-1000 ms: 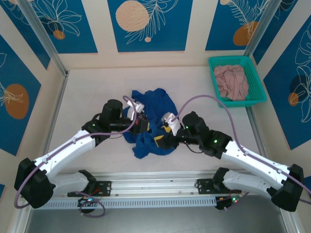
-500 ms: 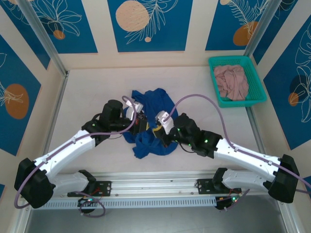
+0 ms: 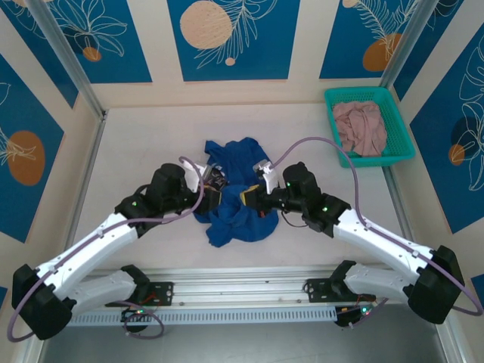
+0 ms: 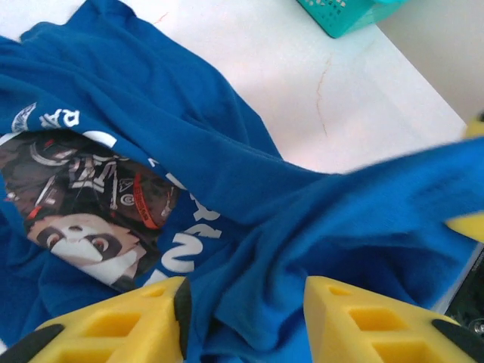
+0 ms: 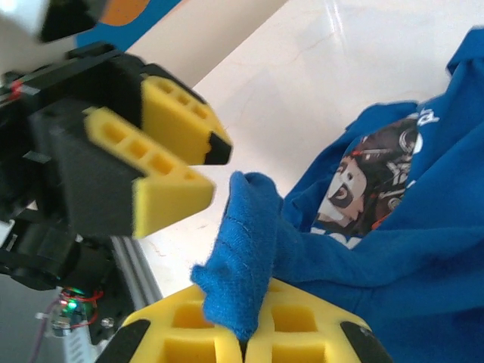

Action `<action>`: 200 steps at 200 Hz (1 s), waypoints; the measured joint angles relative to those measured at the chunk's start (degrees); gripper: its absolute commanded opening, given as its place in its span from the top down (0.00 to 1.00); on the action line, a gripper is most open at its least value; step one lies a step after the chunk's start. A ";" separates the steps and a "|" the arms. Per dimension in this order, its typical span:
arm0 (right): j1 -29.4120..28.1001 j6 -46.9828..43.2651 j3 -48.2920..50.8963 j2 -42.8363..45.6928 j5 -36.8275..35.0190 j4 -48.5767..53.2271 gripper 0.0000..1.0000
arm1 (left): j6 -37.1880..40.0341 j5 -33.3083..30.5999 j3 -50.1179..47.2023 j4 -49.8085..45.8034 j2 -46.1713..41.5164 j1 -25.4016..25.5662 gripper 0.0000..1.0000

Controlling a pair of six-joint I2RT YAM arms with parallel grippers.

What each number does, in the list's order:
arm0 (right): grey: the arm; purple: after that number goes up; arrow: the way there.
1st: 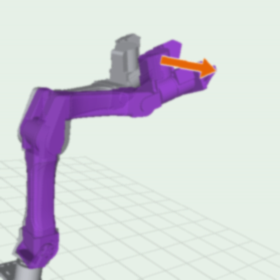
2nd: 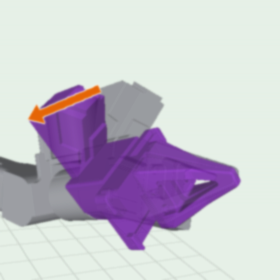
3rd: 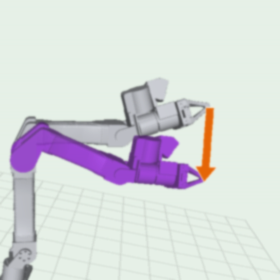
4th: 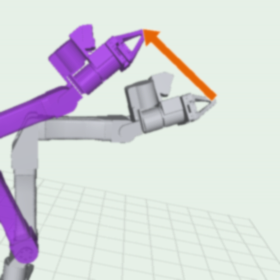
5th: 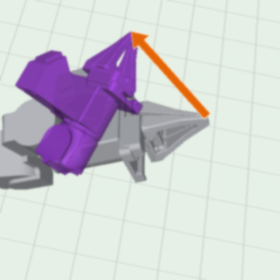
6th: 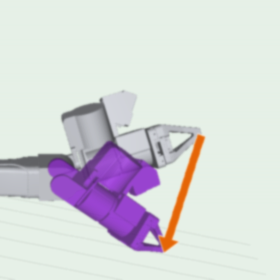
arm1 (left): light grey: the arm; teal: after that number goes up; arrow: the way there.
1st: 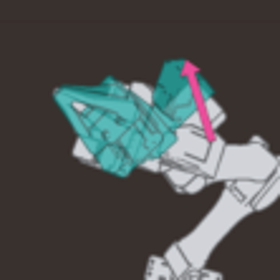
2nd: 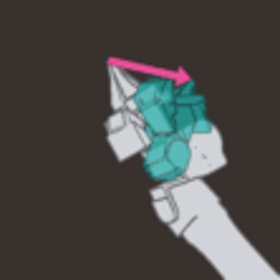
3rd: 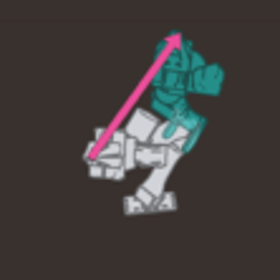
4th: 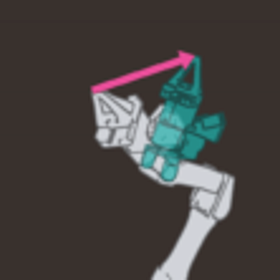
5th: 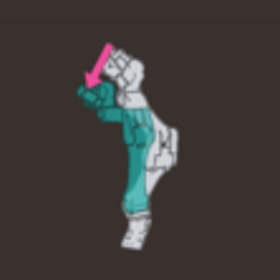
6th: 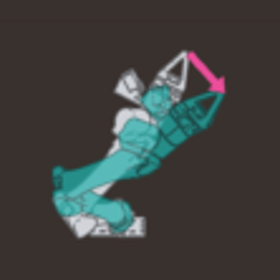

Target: Fold the inside-out t-shirt

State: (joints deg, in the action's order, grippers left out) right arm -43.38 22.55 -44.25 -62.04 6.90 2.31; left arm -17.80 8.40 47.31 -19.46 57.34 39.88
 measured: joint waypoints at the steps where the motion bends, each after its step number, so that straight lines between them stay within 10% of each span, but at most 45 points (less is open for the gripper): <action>1: 0.09 0.31 0.00 -0.15 0.15 -0.07 1.00 | -0.07 -0.35 -0.09 -0.09 -0.20 0.22 0.54; 137: 2.89 8.98 -1.81 -3.06 4.09 -1.88 1.00 | 3.41 -10.12 1.62 0.72 13.09 9.16 0.56; 200: 3.72 8.79 -1.79 -2.58 3.80 -1.05 1.00 | 3.39 -10.23 2.14 4.94 16.31 8.85 1.00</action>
State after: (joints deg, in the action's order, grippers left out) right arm -39.66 31.33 -46.04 -64.62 10.70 1.26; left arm -14.41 -1.83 49.45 -14.52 73.65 48.73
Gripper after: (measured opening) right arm 0.064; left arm 0.072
